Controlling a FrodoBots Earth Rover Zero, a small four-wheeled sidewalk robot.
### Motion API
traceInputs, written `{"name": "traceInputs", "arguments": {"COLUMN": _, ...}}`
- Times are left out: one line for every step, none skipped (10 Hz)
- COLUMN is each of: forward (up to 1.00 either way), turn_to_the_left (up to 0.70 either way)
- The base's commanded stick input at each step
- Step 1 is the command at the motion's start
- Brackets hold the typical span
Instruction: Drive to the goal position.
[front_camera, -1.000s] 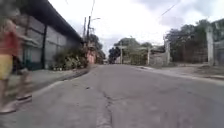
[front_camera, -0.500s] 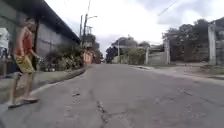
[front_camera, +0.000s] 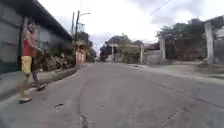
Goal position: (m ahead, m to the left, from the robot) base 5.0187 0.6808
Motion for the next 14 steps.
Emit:
{"name": "traceInputs", "arguments": {"forward": 1.0, "turn_to_the_left": 0.05}}
{"name": "traceInputs", "arguments": {"forward": 1.0, "turn_to_the_left": 0.05}}
{"name": "traceInputs", "arguments": {"forward": 1.0, "turn_to_the_left": 0.05}}
{"name": "traceInputs", "arguments": {"forward": 1.0, "turn_to_the_left": 0.05}}
{"name": "traceInputs", "arguments": {"forward": 1.0, "turn_to_the_left": 0.05}}
{"name": "traceInputs", "arguments": {"forward": 1.0, "turn_to_the_left": 0.05}}
{"name": "traceInputs", "arguments": {"forward": 1.0, "turn_to_the_left": 0.05}}
{"name": "traceInputs", "arguments": {"forward": 1.0, "turn_to_the_left": 0.05}}
{"name": "traceInputs", "arguments": {"forward": 1.0, "turn_to_the_left": 0.05}}
{"name": "traceInputs", "arguments": {"forward": 1.0, "turn_to_the_left": 0.05}}
{"name": "traceInputs", "arguments": {"forward": 1.0, "turn_to_the_left": 0.05}}
{"name": "traceInputs", "arguments": {"forward": 1.0, "turn_to_the_left": 0.05}}
{"name": "traceInputs", "arguments": {"forward": 1.0, "turn_to_the_left": 0.05}}
{"name": "traceInputs", "arguments": {"forward": 1.0, "turn_to_the_left": 0.05}}
